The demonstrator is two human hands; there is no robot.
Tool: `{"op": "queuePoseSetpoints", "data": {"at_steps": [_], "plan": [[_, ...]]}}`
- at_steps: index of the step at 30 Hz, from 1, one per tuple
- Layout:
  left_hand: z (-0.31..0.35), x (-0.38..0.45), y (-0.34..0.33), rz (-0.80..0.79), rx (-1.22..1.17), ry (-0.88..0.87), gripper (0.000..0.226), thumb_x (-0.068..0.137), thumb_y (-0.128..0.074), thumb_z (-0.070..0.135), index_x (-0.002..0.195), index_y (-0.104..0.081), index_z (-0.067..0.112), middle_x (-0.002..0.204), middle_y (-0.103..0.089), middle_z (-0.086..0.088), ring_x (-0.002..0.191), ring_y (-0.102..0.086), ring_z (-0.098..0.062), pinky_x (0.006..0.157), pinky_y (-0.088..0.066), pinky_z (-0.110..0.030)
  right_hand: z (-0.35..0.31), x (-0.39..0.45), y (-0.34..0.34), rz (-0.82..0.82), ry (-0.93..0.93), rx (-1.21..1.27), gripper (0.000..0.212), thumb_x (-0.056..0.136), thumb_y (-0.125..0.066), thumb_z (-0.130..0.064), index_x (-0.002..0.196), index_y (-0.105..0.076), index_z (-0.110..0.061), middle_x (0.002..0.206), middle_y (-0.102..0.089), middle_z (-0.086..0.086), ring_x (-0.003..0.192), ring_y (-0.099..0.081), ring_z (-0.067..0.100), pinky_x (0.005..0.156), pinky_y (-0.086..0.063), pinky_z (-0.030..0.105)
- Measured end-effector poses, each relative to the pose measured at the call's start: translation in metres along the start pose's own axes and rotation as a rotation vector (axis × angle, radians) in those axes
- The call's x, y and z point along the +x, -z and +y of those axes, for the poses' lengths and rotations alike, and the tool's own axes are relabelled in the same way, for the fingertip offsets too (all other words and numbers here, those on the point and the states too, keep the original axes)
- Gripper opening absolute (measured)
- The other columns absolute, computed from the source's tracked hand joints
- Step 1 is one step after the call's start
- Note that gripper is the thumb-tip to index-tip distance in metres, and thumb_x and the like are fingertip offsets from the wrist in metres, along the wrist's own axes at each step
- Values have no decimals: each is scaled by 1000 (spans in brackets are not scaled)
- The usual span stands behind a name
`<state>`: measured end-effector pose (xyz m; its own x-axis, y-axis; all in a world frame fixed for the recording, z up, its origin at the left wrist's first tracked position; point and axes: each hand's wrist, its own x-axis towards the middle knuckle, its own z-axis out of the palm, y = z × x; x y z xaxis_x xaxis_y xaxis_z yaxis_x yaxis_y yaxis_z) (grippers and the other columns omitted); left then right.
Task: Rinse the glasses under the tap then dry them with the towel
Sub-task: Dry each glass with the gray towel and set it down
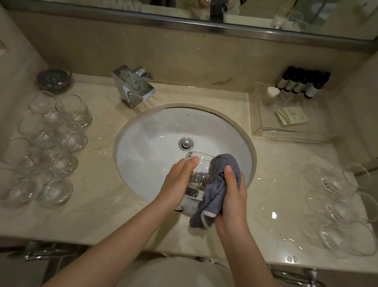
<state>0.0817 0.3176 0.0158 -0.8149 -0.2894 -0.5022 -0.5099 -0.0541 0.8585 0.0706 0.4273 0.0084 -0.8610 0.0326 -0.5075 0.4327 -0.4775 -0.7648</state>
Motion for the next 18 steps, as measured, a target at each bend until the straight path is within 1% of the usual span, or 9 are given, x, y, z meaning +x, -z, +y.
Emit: {"op": "queuePoseSetpoints", "data": {"at_steps": [2, 4, 5, 7, 8, 9, 12, 15, 18], "plan": [[-2, -4, -1, 80, 68, -72, 64, 71, -40, 69, 123, -48, 32, 100, -61, 4, 88, -60, -16, 84, -47, -36, 0, -1, -1, -4, 23, -8, 22, 96, -54, -21, 117, -58, -19, 109, -67, 5, 93, -67, 17, 81, -55, 30], [-3, -8, -1, 99, 130, -122, 60, 75, -44, 69, 125, -42, 36, 98, -62, 7, 92, -63, -19, 87, -49, -37, 0, -2, -3, -16, 61, -36, 28, 97, -54, -21, 125, -56, -16, 112, -67, 6, 97, -67, 18, 84, -55, 30], [-3, -10, -1, 89, 120, -127, 63, 75, -52, 69, 125, -41, 35, 98, -61, 7, 91, -64, -17, 83, -51, -32, -1, -3, -5, -30, 81, -64, 32, 96, -54, -21, 127, -55, -15, 114, -67, 7, 100, -67, 19, 87, -55, 32], [-1, -10, 0, 68, 46, -89, 60, 79, -69, 58, 124, -43, 27, 99, -60, 3, 82, -63, -9, 62, -51, -15, -2, -4, -8, -45, 103, -97, 33, 95, -55, -22, 127, -55, -15, 113, -68, 7, 101, -67, 19, 89, -54, 35], [0, -8, 1, 52, -20, -42, 54, 81, -72, 52, 120, -48, 23, 100, -61, -1, 77, -63, -7, 54, -48, -11, -2, -3, -9, -37, 100, -95, 29, 95, -55, -22, 123, -57, -17, 111, -68, 5, 99, -68, 17, 87, -55, 33], [-1, -5, 3, 33, -102, 13, 47, 82, -71, 50, 114, -53, 21, 101, -65, -5, 72, -65, -9, 52, -48, -14, -3, -1, -10, -25, 86, -82, 24, 95, -55, -23, 119, -59, -19, 110, -68, 3, 98, -68, 17, 86, -55, 31], [-4, -4, 5, -16, -295, 144, 39, 91, -55, 51, 107, -62, 17, 95, -72, -10, 67, -68, -18, 56, -51, -26, -5, 6, -10, -3, 24, -29, 21, 95, -55, -26, 115, -60, -19, 116, -67, 9, 105, -65, 24, 94, -52, 41], [-8, -2, 8, 21, -153, 118, 50, 83, -51, 68, 100, -68, 25, 93, -72, -3, 81, -68, -19, 78, -55, -36, -5, 8, -13, -18, 24, -42, 14, 94, -56, -22, 107, -62, -23, 110, -69, 6, 105, -65, 25, 99, -49, 46], [-5, -3, 14, 83, 1, 14, 55, 72, -52, 75, 100, -60, 29, 94, -65, 2, 84, -62, -12, 78, -50, -30, -2, 9, -13, -11, 34, -47, 13, 94, -57, -20, 105, -63, -23, 107, -69, 5, 108, -64, 29, 103, -45, 52]]}}
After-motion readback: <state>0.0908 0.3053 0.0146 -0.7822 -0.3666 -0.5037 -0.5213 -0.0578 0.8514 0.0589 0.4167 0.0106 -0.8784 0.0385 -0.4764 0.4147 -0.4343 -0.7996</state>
